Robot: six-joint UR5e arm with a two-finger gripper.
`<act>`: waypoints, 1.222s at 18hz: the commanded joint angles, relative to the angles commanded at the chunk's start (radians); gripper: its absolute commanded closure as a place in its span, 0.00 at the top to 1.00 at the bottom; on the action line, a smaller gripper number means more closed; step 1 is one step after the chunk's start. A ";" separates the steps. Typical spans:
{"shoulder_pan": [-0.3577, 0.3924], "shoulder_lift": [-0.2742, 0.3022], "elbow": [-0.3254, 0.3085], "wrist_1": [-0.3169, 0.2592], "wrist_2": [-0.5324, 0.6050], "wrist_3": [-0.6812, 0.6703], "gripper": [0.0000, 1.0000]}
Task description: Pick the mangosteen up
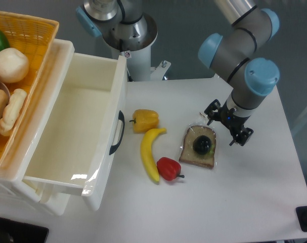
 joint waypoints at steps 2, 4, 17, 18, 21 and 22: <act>-0.017 -0.015 -0.002 0.000 -0.002 -0.031 1.00; -0.023 -0.020 -0.002 0.002 0.000 -0.046 1.00; -0.055 -0.052 -0.025 0.066 0.005 -0.069 1.00; -0.057 -0.052 -0.026 0.066 0.006 -0.069 1.00; -0.058 -0.055 -0.031 0.071 0.017 -0.069 1.00; -0.058 -0.057 -0.031 0.071 0.017 -0.069 0.96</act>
